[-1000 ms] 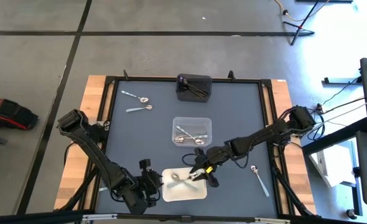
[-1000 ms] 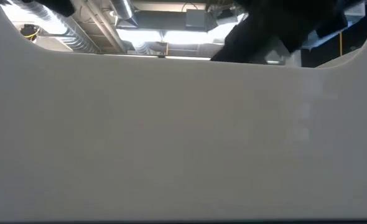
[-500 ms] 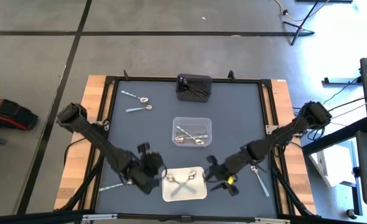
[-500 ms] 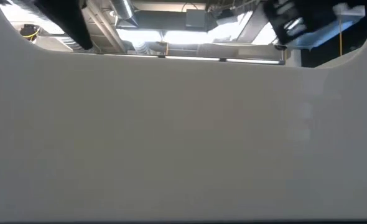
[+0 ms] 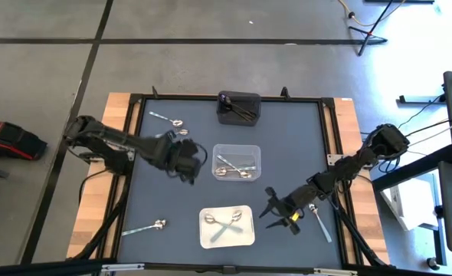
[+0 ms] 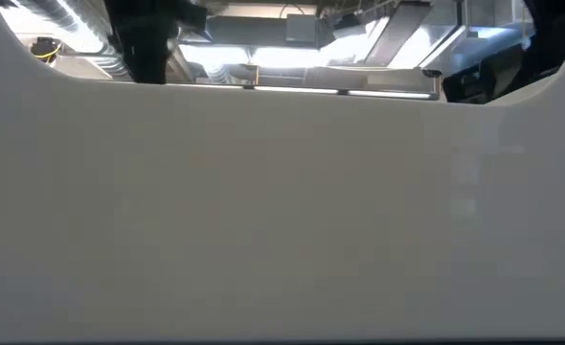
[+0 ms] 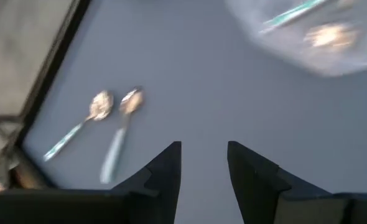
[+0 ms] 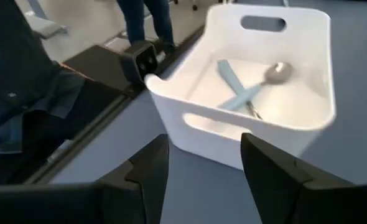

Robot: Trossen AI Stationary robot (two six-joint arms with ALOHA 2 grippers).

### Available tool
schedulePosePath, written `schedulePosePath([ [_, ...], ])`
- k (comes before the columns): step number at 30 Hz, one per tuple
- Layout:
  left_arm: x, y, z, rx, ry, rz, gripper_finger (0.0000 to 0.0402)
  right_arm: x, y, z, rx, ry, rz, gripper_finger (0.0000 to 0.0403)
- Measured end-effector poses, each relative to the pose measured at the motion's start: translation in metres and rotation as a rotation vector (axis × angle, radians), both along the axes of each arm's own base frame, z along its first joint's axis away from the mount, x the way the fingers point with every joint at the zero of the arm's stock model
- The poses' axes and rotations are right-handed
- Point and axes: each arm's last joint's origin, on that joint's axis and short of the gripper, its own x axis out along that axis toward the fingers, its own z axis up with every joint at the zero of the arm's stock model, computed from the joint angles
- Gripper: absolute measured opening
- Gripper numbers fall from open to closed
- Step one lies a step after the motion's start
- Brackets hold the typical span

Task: Sort silverware by color (type)
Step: Put the top blue spoon into the white bin

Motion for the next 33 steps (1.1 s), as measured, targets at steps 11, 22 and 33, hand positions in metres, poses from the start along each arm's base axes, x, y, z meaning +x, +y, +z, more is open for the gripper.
schedulePosePath([
  [11,-0.027,0.095,-0.04,-0.145,0.138,0.146,0.0125,0.014,-0.03,-0.004,-0.073,0.0,-0.098,0.0186],
  [22,-0.056,0.165,-0.077,-0.265,0.078,0.208,0.0125,0.019,-0.051,-0.011,-0.151,0.058,-0.136,0.0186],
  [33,-0.083,0.186,-0.109,-0.328,0.022,0.233,0.0125,0.02,-0.058,-0.013,-0.152,0.078,-0.131,0.0186],
])
